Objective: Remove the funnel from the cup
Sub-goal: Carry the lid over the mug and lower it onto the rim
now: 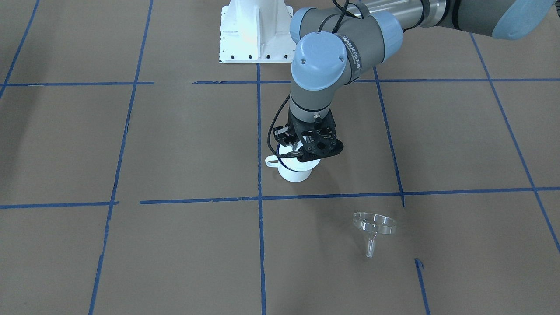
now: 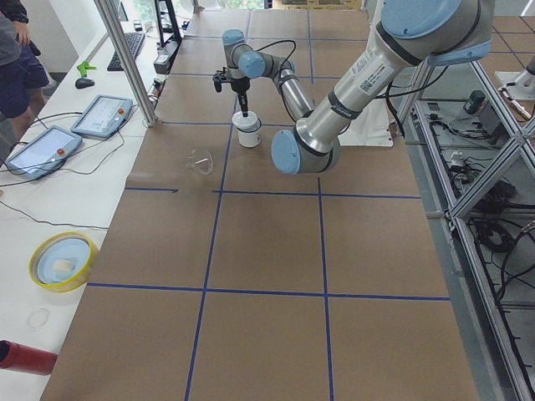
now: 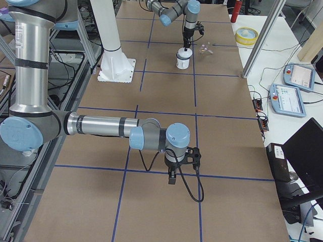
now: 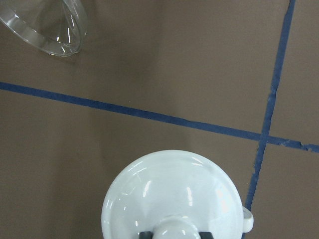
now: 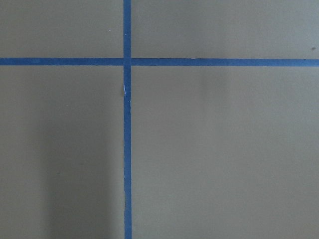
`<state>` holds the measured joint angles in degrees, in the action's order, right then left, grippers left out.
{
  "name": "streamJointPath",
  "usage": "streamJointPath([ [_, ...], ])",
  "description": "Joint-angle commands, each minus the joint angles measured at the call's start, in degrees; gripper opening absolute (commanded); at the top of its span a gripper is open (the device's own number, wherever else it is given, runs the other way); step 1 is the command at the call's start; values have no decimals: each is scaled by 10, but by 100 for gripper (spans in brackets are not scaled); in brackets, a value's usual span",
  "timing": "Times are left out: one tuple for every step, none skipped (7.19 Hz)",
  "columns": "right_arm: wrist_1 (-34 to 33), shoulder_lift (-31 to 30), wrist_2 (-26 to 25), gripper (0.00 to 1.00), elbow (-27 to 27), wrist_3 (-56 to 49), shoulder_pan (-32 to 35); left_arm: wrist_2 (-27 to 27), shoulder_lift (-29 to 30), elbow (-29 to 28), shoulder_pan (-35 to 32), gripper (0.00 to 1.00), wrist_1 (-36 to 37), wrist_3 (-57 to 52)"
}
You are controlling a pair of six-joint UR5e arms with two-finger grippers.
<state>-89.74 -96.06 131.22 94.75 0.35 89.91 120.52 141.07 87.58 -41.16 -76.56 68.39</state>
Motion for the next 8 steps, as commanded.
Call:
streamJointPath([
  [0,0,0,100,0,0,0,2,-9,4,7,0,-1,1],
  [0,0,0,100,0,0,0,2,-11,7,7,0,-1,1],
  [0,0,0,100,0,0,0,1,-11,6,7,0,-1,1],
  [0,0,0,100,0,0,0,1,-11,6,7,0,-2,1],
  [0,0,0,100,0,0,0,3,-11,6,7,0,-2,1],
  [0,0,0,100,0,0,0,3,-11,6,9,0,-3,1],
  [0,0,0,100,0,0,0,2,-11,5,19,0,-2,1],
  [0,0,0,100,0,0,0,2,-11,6,20,8,-3,2],
])
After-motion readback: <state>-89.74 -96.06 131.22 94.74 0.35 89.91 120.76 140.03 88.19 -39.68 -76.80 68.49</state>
